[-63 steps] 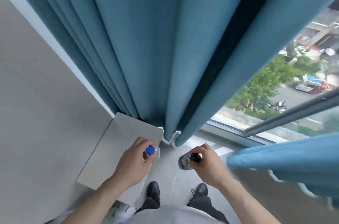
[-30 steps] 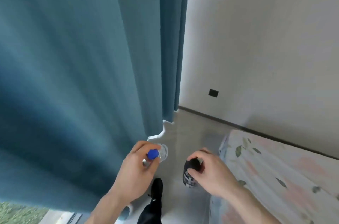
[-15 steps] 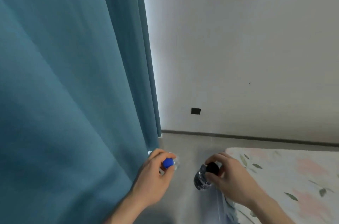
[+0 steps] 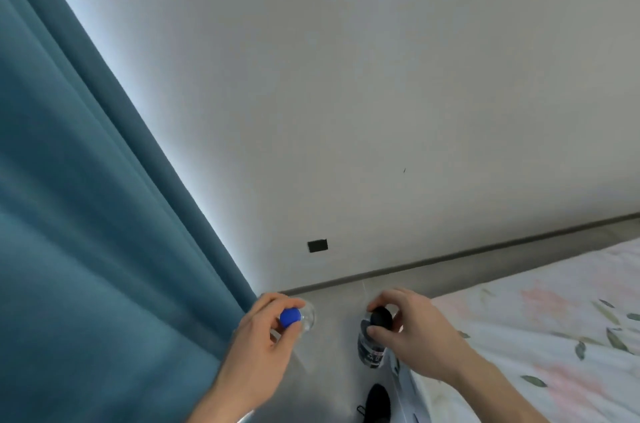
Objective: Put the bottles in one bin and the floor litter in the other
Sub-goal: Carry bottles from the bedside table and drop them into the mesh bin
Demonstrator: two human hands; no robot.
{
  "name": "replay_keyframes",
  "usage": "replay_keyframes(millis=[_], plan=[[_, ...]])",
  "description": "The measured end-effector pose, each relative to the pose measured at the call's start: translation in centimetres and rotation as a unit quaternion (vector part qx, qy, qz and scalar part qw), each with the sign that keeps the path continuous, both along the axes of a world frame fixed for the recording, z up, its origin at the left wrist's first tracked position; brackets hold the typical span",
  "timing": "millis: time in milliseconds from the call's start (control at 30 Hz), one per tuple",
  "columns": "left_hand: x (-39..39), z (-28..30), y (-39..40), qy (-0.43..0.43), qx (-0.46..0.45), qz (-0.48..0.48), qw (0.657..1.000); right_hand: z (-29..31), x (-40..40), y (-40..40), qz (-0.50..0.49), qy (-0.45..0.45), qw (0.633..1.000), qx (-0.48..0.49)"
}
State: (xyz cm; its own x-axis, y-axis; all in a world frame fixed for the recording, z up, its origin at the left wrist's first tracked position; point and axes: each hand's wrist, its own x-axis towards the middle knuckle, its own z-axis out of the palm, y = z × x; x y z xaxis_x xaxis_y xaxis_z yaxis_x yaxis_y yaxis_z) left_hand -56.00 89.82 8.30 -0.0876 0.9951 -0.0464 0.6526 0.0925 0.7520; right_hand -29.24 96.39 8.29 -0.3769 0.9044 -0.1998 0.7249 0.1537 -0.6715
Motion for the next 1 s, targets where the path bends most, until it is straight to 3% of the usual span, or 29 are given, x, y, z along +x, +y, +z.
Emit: replay_keyframes(millis=[533,767,1000], plan=[[6.0,1.1,25.6,0.005,-0.012,-0.104,0.994,0.4,5.1,21.2,-0.056,0.001,0.998,-0.026],[7.1,0.8,37.2,0.009,-0.016,-0.182,0.983,0.0,8.2,29.9,-0.188,0.012,0.982,-0.025],[10.5,0.8,48.9,0.028,-0.015,-0.314,0.949,0.9,9.1,37.0,-0.29,0.021,0.957,-0.01]])
